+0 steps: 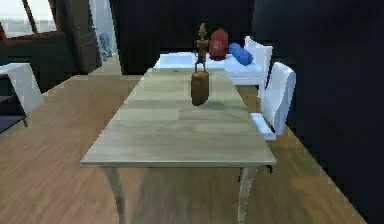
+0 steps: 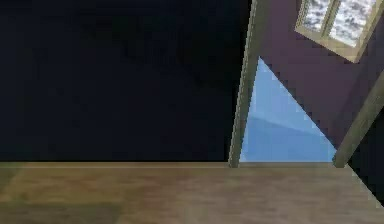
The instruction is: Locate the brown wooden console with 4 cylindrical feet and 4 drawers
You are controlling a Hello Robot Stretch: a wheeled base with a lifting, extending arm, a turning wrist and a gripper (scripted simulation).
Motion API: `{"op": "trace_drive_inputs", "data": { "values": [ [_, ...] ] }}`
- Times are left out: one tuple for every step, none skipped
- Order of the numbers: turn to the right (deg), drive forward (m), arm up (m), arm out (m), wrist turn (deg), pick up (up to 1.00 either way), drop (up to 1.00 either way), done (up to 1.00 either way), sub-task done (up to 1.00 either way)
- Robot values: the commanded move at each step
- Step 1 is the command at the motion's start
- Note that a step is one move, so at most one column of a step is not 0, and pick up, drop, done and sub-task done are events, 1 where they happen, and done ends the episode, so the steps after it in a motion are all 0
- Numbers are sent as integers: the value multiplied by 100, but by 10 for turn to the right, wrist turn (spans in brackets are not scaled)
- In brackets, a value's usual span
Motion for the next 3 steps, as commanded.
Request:
{"op": "trace_drive_inputs", "data": {
  "values": [
    [450,0,0,0,0,0,0,0,0],
    [450,0,0,0,0,0,0,0,0],
    [360,0,0,0,0,0,0,0,0]
  ]
}}
